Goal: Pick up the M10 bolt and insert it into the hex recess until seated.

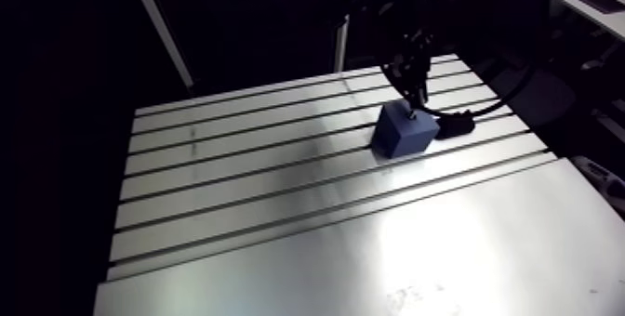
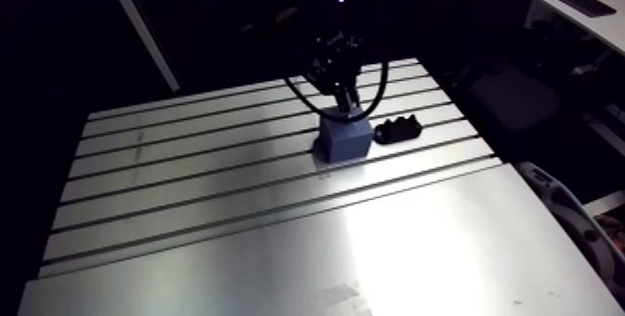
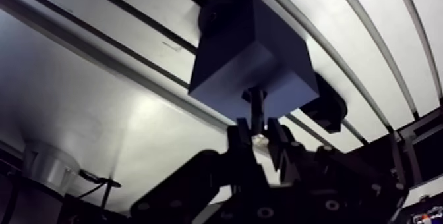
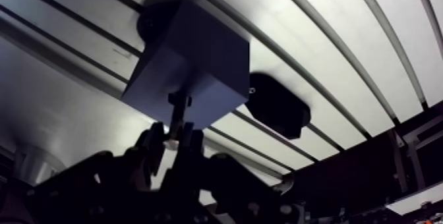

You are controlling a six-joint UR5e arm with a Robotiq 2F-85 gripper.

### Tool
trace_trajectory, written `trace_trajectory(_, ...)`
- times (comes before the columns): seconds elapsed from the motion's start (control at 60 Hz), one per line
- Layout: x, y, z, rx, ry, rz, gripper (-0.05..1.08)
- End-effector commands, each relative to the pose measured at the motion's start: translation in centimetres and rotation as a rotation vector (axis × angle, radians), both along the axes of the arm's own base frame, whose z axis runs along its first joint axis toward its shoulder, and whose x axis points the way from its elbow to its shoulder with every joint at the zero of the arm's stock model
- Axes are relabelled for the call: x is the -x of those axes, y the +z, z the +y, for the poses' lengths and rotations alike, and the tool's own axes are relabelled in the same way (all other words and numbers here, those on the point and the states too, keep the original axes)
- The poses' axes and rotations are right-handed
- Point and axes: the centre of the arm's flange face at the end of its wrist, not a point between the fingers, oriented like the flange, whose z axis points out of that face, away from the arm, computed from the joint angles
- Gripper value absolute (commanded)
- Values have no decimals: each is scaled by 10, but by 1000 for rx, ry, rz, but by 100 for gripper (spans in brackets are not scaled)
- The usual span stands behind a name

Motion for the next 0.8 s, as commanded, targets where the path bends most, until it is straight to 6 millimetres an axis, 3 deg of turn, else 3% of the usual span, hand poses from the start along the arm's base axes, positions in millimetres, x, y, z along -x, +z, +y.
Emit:
trace_trajectory(0.017,0,3,0,0,3,2,97)
trace_trajectory(0.8,1,5,-1,1,6,3,98)
